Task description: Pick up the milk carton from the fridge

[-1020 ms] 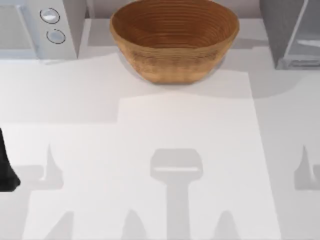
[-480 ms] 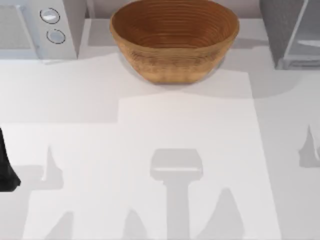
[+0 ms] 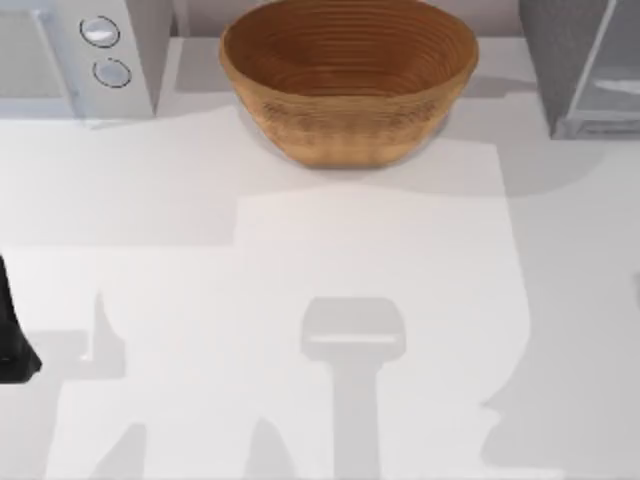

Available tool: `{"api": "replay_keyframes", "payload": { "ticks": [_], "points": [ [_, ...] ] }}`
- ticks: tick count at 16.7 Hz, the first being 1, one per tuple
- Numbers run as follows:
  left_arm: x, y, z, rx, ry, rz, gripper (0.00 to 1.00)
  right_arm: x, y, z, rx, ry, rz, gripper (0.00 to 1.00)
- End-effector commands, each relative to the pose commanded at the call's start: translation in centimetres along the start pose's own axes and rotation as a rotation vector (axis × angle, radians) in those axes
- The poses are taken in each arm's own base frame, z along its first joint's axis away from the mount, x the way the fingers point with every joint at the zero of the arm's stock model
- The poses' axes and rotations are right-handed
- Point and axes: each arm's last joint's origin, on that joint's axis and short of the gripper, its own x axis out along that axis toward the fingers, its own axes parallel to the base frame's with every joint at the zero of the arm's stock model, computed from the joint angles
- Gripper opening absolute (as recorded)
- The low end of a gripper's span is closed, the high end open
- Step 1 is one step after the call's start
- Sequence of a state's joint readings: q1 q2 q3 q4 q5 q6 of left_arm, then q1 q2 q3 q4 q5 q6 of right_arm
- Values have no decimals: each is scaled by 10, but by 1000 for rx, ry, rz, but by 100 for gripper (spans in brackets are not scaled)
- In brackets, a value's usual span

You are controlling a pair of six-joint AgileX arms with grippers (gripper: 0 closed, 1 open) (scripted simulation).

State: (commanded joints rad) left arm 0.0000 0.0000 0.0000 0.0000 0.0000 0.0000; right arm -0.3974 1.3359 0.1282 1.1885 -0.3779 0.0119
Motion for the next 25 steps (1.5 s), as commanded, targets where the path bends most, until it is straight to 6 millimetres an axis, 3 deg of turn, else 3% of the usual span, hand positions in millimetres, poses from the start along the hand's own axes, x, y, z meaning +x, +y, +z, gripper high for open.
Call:
{"api": "replay_keyframes", "payload": {
  "ticks": [7,16,20,25],
  "points": [
    [0,0,0,0,0,0,100,13,-31,-32,-1,-17,7,100],
    [0,0,0,0,0,0,100,17,-34,-37,-3,-19,12,100],
    [0,0,0,0,0,0,100,55,-44,-43,-3,-14,15,100],
    [0,0,0,0,0,0,100,146,-59,-51,-17,-38,7,100]
  ]
}}
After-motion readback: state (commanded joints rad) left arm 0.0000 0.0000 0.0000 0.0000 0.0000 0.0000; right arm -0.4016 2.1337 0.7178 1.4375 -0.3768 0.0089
